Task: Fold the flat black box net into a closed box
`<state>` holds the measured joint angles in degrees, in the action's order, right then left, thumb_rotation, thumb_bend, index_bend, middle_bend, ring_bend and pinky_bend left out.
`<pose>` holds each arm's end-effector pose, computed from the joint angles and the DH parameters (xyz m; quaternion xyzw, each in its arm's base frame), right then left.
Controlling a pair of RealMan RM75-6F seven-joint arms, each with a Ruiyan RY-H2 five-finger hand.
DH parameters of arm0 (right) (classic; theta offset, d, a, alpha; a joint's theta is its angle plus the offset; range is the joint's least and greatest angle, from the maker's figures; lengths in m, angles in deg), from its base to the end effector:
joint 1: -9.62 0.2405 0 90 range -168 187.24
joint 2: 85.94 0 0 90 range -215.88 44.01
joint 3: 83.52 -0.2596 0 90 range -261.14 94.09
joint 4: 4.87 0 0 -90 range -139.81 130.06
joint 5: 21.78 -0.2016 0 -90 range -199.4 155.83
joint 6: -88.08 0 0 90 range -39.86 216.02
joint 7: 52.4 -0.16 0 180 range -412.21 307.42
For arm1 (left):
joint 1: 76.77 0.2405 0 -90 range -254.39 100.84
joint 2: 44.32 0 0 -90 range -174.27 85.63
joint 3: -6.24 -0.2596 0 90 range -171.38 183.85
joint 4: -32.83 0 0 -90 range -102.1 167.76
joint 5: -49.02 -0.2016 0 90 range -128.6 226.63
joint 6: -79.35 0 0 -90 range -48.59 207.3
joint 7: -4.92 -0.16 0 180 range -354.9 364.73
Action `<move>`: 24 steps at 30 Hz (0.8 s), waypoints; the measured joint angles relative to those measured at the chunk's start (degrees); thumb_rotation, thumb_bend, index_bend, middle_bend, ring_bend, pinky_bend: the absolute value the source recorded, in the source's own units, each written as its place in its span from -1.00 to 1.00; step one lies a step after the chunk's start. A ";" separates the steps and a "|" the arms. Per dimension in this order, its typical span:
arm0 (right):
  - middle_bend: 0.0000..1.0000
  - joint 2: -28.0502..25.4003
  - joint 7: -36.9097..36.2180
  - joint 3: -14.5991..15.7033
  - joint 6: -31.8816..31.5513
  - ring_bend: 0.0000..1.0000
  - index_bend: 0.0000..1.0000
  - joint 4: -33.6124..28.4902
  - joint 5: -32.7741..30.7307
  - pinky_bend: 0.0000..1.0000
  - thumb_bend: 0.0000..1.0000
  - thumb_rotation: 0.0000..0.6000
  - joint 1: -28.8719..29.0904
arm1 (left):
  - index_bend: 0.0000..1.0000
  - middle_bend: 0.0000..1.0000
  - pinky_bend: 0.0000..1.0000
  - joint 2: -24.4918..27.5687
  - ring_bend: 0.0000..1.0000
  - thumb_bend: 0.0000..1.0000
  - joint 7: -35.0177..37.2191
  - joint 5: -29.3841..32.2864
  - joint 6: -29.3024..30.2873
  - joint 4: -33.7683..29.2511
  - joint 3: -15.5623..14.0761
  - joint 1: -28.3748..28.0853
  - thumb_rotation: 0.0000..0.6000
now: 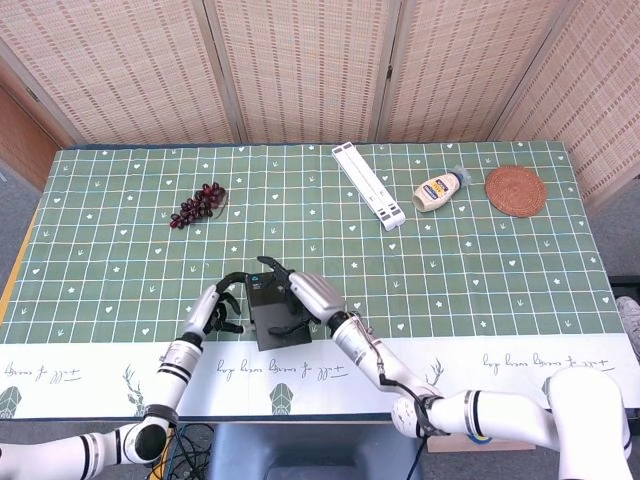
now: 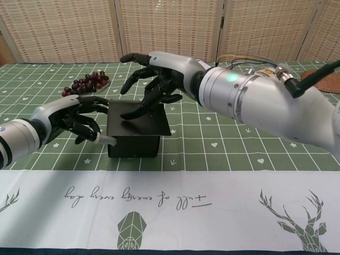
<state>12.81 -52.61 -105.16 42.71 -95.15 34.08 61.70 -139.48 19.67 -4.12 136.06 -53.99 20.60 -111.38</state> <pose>-0.0110 -0.3452 -0.0629 0.6489 -0.5704 0.4775 0.1600 -0.1742 0.3319 -0.0396 -0.4538 -0.6974 -0.4749 0.2868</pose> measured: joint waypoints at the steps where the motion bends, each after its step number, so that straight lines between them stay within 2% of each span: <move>1: -0.37 -0.02 1.45 0.12 -0.04 0.38 -1.00 0.00 -1.21 1.00 -1.00 1.00 0.56 | -0.88 -0.73 0.58 -0.15 0.04 -0.71 -0.31 0.73 0.36 -0.33 0.33 0.24 1.00; 4: -0.35 0.53 6.25 0.58 -1.32 0.39 -1.00 0.54 -4.02 1.00 -1.00 1.00 2.30 | -1.00 -0.94 0.57 0.46 -0.02 -0.71 -0.65 1.50 -0.70 -1.64 0.44 0.65 1.00; 6: -0.34 1.42 9.40 0.94 -2.59 0.40 -1.00 1.44 -5.59 1.00 -1.00 1.00 3.52 | -1.00 -0.99 0.57 1.72 -0.02 -0.71 -0.95 1.32 -2.40 -2.76 0.00 0.89 1.00; 7: -0.33 1.87 10.61 1.07 -3.06 0.40 -1.00 1.89 -6.44 1.00 -1.00 1.00 4.05 | -1.00 -1.00 0.57 2.36 0.07 -0.71 -1.07 0.98 -2.98 -3.19 -0.31 1.02 1.00; 9: -0.31 2.77 13.27 1.40 -4.01 0.41 -1.00 2.90 -8.24 1.00 -1.00 1.00 5.16 | -1.00 -1.00 0.56 3.47 0.05 -0.71 -1.21 -0.37 -3.55 -3.91 -1.05 1.43 1.00; 10: -0.30 3.09 14.38 1.58 -4.44 0.42 -1.00 3.30 -8.67 1.00 -1.00 1.00 5.56 | -1.00 -1.00 0.55 3.78 -0.08 -0.71 -1.22 -1.10 -3.61 -4.19 -1.39 1.66 1.00; 11: -0.28 3.40 15.51 1.78 -4.92 0.43 -0.98 3.66 -8.94 1.00 -1.00 1.00 5.93 | -1.00 -1.00 0.55 4.17 -0.10 -0.71 -1.19 -1.87 -3.61 -4.50 -1.71 1.93 1.00; 19: -0.27 5.66 24.92 3.87 -9.01 0.44 -0.63 5.16 -10.54 1.00 -1.00 1.00 8.42 | -1.00 -1.00 0.53 9.41 -0.11 -0.71 -0.82 -8.88 -1.98 -7.58 -4.56 4.84 1.00; 24: -0.25 7.05 30.05 5.71 -10.90 0.45 -0.44 6.35 -10.36 1.00 -0.86 1.00 9.48 | -1.00 -1.00 0.52 13.11 -0.12 -0.71 0.06 -11.96 -0.94 -10.12 -5.58 6.40 1.00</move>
<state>19.86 -22.56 -99.45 31.81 -88.80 23.72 71.18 -126.37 19.73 -16.08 135.13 -64.11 15.02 -104.97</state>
